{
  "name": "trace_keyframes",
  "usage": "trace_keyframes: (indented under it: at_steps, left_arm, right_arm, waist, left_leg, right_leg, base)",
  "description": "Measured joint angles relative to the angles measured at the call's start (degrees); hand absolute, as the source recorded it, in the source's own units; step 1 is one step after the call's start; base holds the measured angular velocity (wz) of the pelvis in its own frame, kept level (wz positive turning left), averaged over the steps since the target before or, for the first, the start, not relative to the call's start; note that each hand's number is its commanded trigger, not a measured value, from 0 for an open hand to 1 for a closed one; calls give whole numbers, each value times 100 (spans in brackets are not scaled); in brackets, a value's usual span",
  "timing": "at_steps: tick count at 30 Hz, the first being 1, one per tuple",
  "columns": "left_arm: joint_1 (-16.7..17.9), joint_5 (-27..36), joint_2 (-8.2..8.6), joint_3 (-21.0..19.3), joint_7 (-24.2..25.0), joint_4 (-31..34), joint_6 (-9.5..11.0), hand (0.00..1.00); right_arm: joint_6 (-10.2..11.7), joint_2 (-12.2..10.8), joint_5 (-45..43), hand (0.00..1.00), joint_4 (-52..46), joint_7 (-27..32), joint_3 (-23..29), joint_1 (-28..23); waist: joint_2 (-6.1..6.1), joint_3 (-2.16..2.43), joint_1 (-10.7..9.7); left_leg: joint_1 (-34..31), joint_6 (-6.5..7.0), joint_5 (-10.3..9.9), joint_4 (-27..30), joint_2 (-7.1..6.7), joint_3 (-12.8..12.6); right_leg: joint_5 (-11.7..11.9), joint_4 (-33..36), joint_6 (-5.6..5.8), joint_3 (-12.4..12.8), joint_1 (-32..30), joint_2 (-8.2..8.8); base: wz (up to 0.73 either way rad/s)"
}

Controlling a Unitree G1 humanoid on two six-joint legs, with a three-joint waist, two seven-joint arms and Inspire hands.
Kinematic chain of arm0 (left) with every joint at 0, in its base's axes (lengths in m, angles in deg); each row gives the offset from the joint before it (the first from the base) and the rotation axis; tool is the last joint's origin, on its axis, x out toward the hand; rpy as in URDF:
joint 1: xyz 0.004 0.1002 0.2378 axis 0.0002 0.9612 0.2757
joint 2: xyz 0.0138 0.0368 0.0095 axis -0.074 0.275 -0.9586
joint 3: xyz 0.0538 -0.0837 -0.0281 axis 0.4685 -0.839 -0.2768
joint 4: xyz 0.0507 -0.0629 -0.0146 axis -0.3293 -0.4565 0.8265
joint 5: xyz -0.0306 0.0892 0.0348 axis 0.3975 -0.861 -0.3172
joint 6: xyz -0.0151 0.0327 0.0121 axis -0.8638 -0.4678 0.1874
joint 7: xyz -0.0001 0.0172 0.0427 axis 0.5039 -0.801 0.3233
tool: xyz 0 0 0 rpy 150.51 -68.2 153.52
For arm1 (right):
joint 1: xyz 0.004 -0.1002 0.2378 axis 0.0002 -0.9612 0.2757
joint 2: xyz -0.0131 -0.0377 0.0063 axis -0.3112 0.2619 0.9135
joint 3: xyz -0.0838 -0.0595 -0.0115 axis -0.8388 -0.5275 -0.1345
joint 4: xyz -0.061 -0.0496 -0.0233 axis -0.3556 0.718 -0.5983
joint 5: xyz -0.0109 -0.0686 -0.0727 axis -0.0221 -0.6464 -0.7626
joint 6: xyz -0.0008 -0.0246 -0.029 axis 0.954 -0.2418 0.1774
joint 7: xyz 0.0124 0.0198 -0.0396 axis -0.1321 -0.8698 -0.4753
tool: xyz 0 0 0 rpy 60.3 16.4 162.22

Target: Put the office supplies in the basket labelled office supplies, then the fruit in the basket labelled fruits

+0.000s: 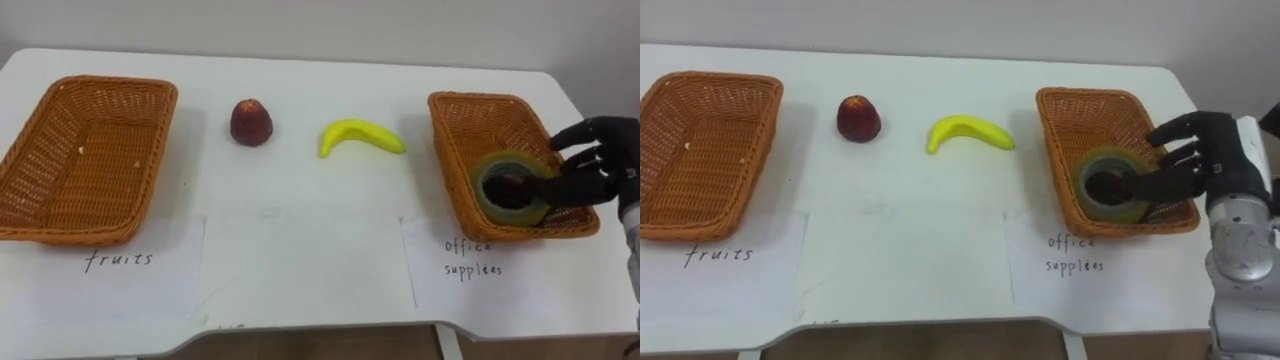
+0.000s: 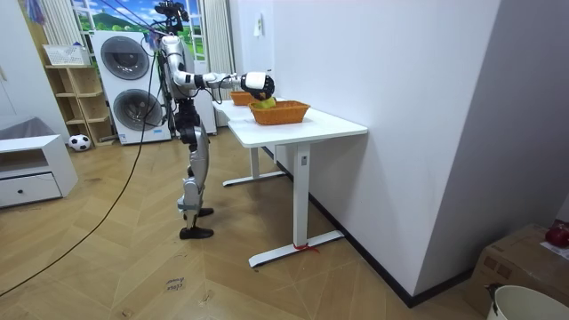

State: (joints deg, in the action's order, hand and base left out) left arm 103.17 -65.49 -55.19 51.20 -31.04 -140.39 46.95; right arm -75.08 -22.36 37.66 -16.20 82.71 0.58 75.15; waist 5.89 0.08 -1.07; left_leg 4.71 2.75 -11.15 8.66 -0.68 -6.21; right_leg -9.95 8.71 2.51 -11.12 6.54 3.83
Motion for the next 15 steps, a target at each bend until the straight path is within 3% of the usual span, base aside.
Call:
trace_keyframes:
  at_steps: [15]
  left_arm:
    - [17, 95, 26, 2, -9, -163, -6, 0]
  right_arm:
    - [5, -1, -241, 0, 332, -16, -19, -14]
  waist:
    - [-3, 3, 39]
  left_leg:
    - [6, 0, 0, 7, 0, -2]
  right_leg:
    - [0, 6, 0, 1, 1, 0]
  base:
    - [0]
